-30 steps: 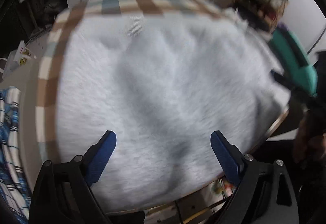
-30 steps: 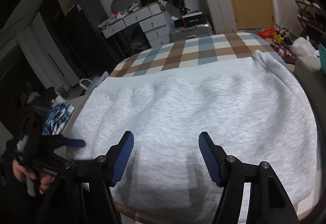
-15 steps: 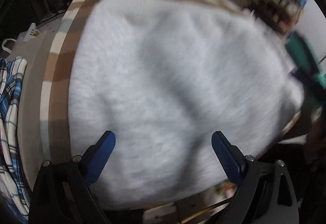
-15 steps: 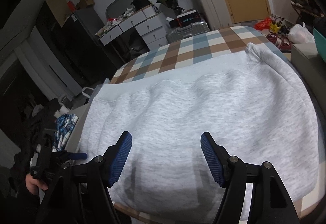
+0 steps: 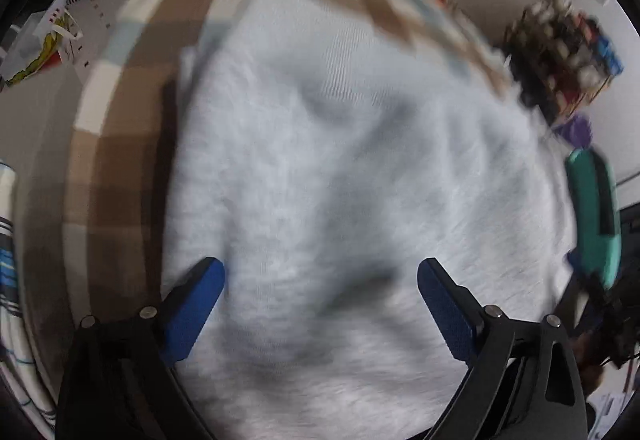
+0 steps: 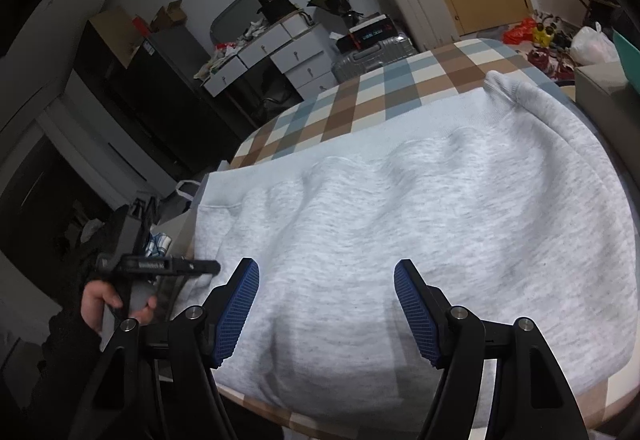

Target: Fold large clothes

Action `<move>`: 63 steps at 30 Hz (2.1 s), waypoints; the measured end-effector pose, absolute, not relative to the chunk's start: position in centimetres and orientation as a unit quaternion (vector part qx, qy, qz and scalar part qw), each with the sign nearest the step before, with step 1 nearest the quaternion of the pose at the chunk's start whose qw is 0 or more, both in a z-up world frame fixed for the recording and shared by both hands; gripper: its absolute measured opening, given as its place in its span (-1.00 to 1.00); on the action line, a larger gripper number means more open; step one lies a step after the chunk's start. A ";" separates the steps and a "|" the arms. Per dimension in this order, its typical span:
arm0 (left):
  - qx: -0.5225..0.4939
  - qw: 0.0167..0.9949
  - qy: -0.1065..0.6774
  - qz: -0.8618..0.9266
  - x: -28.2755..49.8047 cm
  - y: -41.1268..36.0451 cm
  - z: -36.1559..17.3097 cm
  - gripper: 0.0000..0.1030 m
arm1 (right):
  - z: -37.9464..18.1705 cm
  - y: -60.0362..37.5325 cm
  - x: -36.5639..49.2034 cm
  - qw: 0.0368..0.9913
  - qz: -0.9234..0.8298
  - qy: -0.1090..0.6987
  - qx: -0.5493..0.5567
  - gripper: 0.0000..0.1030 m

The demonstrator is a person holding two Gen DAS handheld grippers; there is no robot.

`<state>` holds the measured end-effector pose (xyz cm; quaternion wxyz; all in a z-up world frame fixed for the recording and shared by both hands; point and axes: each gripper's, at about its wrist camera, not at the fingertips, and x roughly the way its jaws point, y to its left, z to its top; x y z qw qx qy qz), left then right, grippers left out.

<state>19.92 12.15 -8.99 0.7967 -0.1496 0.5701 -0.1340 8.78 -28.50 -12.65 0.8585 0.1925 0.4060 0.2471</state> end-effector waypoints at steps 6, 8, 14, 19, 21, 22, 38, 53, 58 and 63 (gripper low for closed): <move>-0.102 0.798 0.578 -0.137 20.1 10.7 -11.6 0.84 | -12.3 -27.5 8.7 0.851 0.263 0.407 0.200 0.38; -0.043 0.807 0.575 -0.127 20.1 9.2 -11.1 0.87 | -12.2 -27.0 8.5 0.853 0.266 0.407 0.190 0.38; -0.079 0.849 0.503 -0.143 17.9 8.2 -6.5 0.86 | -12.2 -26.0 8.5 0.856 0.266 0.412 0.166 0.38; -0.010 0.839 0.489 -0.237 15.5 1.3 -5.0 0.86 | -12.0 -26.6 8.4 0.860 0.256 0.401 0.185 0.38; 0.049 0.814 0.532 -0.227 15.0 -1.1 -7.8 0.87 | -12.1 -26.9 8.5 0.860 0.250 0.402 0.191 0.38; 0.076 0.805 0.552 -0.207 15.3 -2.2 -9.6 0.91 | -12.2 -27.1 8.6 0.859 0.247 0.405 0.193 0.38; 0.056 0.808 0.542 -0.223 16.4 -4.4 -10.0 0.99 | -12.8 -30.1 9.1 0.849 0.221 0.407 0.254 0.38; 0.080 0.819 0.510 -0.249 16.1 -6.7 -9.0 0.95 | -13.5 -39.0 1.1 0.767 0.178 0.422 0.450 0.63; 0.136 0.819 0.520 -0.204 16.3 -8.5 -10.1 1.00 | -16.2 -39.4 2.6 0.741 0.113 0.483 0.452 0.62; 0.129 0.812 0.527 -0.216 16.7 -7.9 -10.1 0.99 | -18.7 -39.2 4.7 0.723 0.088 0.504 0.463 0.62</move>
